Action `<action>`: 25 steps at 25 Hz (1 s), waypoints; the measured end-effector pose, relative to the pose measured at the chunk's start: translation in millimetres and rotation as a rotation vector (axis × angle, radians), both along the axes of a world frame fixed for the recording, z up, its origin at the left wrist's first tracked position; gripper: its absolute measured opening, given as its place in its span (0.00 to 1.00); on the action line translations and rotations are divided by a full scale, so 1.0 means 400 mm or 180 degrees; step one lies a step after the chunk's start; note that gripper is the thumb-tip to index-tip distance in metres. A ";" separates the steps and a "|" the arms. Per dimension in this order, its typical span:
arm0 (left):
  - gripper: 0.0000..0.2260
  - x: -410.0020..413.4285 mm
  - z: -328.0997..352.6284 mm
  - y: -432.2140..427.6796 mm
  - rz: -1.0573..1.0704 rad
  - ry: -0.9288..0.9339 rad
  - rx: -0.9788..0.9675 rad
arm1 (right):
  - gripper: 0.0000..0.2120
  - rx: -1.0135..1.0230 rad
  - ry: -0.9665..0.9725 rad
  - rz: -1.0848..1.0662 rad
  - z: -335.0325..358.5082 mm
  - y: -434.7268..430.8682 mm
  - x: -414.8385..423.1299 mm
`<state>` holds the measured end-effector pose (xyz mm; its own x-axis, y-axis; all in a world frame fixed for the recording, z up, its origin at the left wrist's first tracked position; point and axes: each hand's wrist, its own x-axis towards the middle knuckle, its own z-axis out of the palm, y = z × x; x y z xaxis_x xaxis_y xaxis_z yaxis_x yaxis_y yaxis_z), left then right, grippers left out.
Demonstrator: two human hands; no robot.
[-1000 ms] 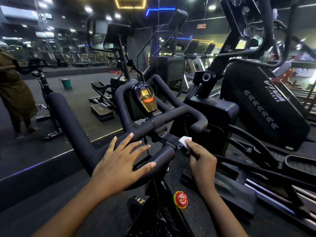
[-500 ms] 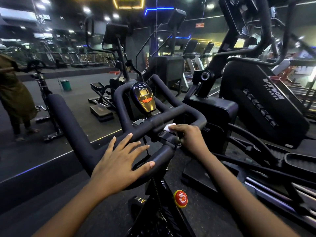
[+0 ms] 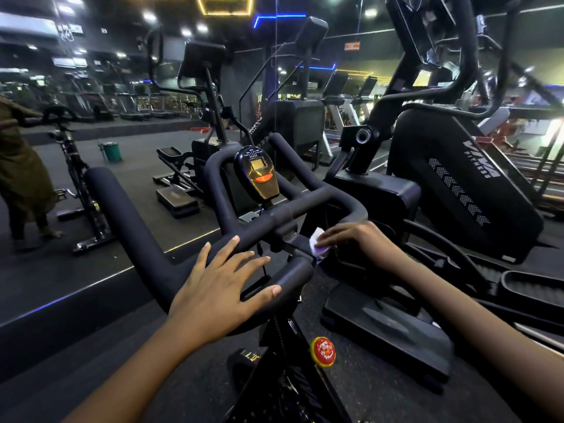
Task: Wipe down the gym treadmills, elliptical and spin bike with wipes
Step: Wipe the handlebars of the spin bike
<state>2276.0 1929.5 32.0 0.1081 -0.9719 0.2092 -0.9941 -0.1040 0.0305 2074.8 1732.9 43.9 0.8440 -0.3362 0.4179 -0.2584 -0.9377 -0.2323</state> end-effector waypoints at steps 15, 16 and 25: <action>0.46 0.011 -0.013 -0.007 -0.0115 0.0004 -0.0141 | 0.17 0.0756 -0.2330 -0.2560 -0.176 0.226 0.163; 0.44 0.012 -0.011 -0.008 -0.0125 0.0028 -0.0127 | 0.17 0.0790 -0.2392 -0.2525 -0.179 0.241 0.167; 0.28 0.021 -0.012 -0.007 -0.0360 0.0240 -0.0398 | 0.14 0.1093 -0.2323 -0.2549 -0.143 0.359 0.087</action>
